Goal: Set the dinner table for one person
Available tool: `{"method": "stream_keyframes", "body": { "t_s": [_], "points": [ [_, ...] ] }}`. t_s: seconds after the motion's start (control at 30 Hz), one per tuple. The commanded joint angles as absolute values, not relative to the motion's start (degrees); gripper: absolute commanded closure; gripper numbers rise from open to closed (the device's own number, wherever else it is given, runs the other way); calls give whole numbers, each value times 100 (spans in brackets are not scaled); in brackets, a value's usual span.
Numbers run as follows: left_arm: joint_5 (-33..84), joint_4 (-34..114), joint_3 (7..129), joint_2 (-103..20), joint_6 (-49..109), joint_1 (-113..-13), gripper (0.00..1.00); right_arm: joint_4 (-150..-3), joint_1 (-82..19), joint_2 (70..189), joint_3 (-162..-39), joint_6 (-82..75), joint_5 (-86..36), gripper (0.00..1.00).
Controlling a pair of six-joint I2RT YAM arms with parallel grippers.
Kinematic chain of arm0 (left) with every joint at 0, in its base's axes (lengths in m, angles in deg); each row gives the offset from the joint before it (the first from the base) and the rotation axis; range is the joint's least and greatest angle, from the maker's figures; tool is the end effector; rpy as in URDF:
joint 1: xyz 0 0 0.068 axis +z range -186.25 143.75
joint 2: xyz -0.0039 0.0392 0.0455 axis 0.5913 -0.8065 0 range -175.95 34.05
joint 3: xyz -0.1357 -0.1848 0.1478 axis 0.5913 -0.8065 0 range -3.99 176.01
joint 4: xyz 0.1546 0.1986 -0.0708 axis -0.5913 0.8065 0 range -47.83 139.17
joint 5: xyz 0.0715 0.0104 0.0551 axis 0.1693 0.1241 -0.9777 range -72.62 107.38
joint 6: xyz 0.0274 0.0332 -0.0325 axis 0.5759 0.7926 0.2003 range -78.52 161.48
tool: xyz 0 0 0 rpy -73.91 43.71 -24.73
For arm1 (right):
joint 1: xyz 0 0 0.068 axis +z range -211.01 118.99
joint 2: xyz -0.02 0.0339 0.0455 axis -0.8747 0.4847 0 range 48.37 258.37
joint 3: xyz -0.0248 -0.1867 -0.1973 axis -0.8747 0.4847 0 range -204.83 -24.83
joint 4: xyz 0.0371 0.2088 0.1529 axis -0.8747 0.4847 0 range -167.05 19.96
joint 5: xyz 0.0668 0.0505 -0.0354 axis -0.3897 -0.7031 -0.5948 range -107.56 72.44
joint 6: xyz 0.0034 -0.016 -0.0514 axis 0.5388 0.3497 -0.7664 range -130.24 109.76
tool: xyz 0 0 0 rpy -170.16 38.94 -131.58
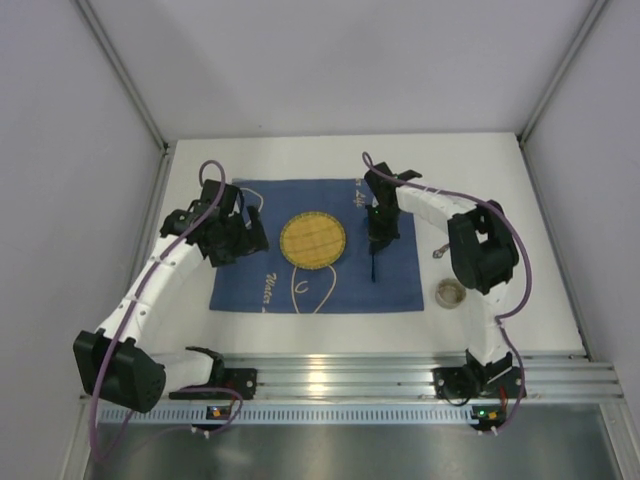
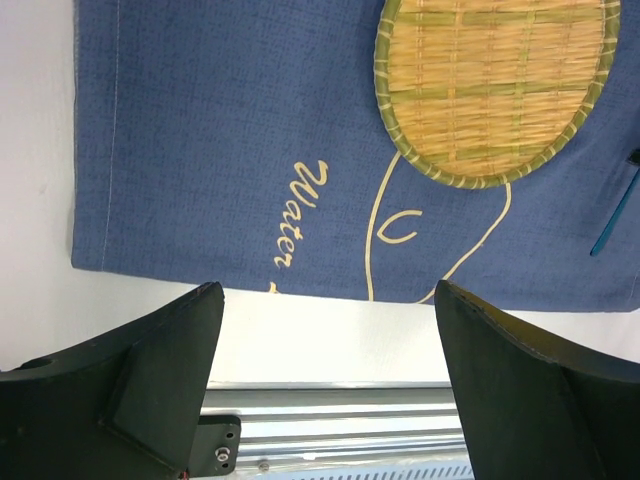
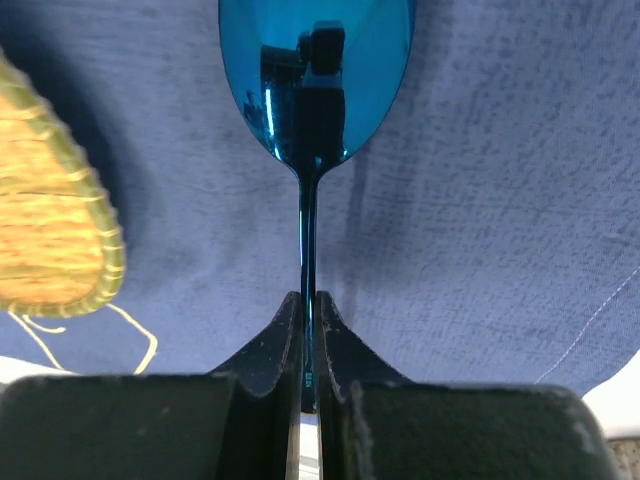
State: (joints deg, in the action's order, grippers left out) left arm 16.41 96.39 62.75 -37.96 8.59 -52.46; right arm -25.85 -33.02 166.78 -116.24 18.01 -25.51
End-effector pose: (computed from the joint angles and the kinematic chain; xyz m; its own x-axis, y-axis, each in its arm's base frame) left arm 0.2340 -0.0675 0.3074 -0.8418 -0.3206 -0.4343 -0.2217 0.9388 -0.2635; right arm 0.3628 0.1983 0.1810 -0.9932 0.0031 -0.1163 -0.0223 0.9761 0.2161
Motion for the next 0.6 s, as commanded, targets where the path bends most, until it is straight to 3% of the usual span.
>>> {"method": "stream_keyframes", "body": {
  "t_s": [0.0, 0.1, 0.27, 0.3, 0.43, 0.57],
  "points": [
    [1518, 9772, 6096, -3434, 676, -5233, 8, -2940, -3306, 16693, -11492, 1982, -2398, 100],
    [1509, 9816, 6017, -3284, 624, -5233, 8, -3116, -3297, 16790, -11377, 1947, -2609, 98],
    [1500, 9842, 6008, -3275, 632, -5233, 8, -3064, -3314, 16502, -11264, 1789, -2496, 47],
    [1509, 9842, 6017, -3292, 632, -5233, 8, -3029, -3332, 16404, -11228, 1771, -2408, 43],
    [1562, 9772, 5999, -3354, 606, -5233, 8, -2810, -3708, 15763, -11000, 1561, -2021, 39],
    [1685, 9623, 6017, -3380, 571, -5242, 9, -2809, -5330, 15156, -10596, 1323, -2001, 38]
  ]
}}
